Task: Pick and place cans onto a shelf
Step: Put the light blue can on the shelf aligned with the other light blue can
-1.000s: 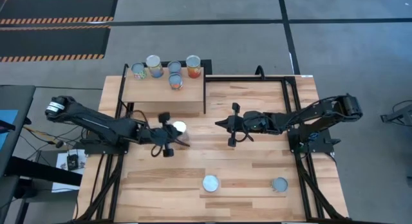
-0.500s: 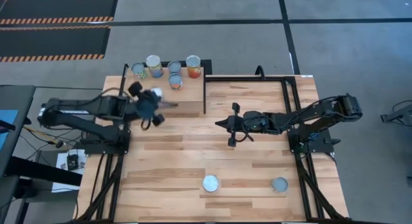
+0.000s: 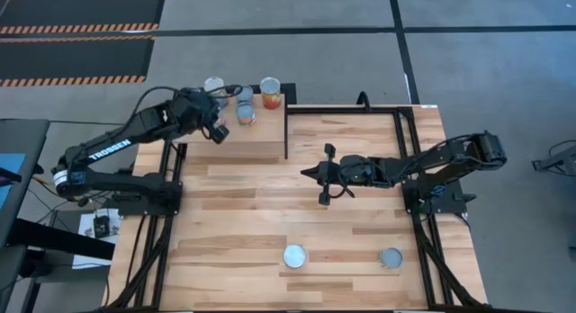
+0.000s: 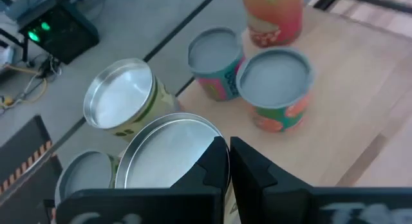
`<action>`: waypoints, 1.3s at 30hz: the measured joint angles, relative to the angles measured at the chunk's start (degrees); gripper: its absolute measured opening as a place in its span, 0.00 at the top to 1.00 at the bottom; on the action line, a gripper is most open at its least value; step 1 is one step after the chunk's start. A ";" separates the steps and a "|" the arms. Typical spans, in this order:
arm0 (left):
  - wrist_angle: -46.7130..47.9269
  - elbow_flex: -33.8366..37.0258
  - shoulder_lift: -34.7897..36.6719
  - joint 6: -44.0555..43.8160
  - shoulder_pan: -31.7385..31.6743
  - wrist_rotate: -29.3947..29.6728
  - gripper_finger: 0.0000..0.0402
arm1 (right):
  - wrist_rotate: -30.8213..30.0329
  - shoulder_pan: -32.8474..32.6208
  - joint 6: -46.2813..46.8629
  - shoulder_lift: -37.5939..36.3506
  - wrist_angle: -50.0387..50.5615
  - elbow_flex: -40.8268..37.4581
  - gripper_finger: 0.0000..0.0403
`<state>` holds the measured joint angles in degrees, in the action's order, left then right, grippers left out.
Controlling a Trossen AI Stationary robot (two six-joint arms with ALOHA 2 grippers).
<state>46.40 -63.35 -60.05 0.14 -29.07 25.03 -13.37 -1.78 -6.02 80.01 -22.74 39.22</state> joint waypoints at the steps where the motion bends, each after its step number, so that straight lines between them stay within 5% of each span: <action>1: 0.08 0.00 -0.23 0.25 -0.75 -0.44 1.00 | 0.00 0.00 0.00 0.00 0.00 0.00 0.97; 39: -3.84 0.00 -2.55 1.74 -4.65 -2.26 0.89 | 0.00 0.00 0.00 0.00 0.18 0.02 0.97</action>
<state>42.56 -63.35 -62.60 1.88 -33.72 22.76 -13.37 -1.78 -6.02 80.01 -22.57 39.24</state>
